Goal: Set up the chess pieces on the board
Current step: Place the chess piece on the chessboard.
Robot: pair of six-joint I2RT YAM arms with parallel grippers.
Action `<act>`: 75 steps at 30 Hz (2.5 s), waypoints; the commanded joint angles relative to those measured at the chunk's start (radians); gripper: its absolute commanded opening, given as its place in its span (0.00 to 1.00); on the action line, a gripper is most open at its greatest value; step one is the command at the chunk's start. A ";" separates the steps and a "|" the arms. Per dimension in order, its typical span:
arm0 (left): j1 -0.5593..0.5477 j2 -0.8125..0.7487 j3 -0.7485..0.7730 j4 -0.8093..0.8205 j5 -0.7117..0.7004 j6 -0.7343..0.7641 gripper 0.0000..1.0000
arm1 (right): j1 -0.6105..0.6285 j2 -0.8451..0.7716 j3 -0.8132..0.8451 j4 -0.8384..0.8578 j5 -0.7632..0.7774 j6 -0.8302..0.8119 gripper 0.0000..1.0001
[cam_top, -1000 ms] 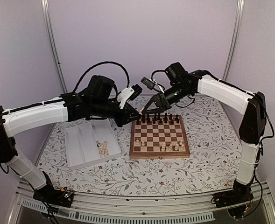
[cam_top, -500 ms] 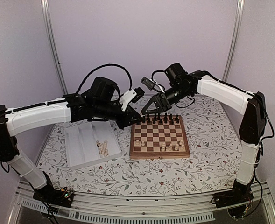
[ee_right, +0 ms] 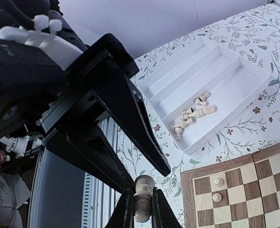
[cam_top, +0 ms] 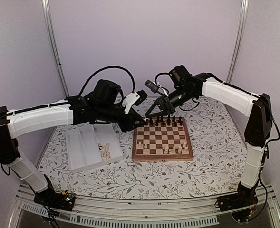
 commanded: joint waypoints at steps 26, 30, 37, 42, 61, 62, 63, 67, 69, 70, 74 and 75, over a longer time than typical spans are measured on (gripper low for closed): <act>0.272 -0.214 -0.369 0.628 -0.464 -0.026 0.76 | 0.142 -0.053 -0.276 0.022 0.686 -0.246 0.08; 0.283 -0.201 -0.342 0.589 -0.477 -0.028 0.75 | 0.162 -0.013 -0.275 0.031 0.736 -0.256 0.08; 0.293 -0.219 -0.348 0.578 -0.539 -0.052 0.77 | 0.185 0.025 -0.268 0.031 0.760 -0.257 0.09; 0.295 -0.197 -0.317 0.536 -0.513 -0.057 0.77 | 0.197 0.050 -0.261 0.028 0.766 -0.258 0.09; 0.294 -0.200 -0.319 0.527 -0.490 -0.042 0.75 | 0.213 0.095 -0.233 0.035 0.777 -0.251 0.12; 0.294 -0.199 -0.317 0.526 -0.486 -0.042 0.74 | 0.215 0.096 -0.233 0.036 0.780 -0.251 0.12; 0.293 -0.197 -0.317 0.525 -0.483 -0.042 0.74 | 0.215 0.099 -0.232 0.037 0.782 -0.250 0.12; 0.294 -0.197 -0.317 0.524 -0.472 -0.039 0.73 | 0.215 0.104 -0.229 0.044 0.780 -0.245 0.14; 0.293 -0.197 -0.318 0.523 -0.470 -0.037 0.73 | 0.215 0.107 -0.227 0.040 0.775 -0.242 0.17; 0.292 -0.197 -0.319 0.523 -0.470 -0.035 0.73 | 0.217 0.109 -0.226 0.040 0.774 -0.240 0.19; 0.292 -0.195 -0.319 0.522 -0.465 -0.033 0.73 | 0.220 0.106 -0.226 0.041 0.767 -0.237 0.24; 0.292 -0.194 -0.317 0.521 -0.463 -0.033 0.73 | 0.219 0.104 -0.222 0.040 0.764 -0.236 0.25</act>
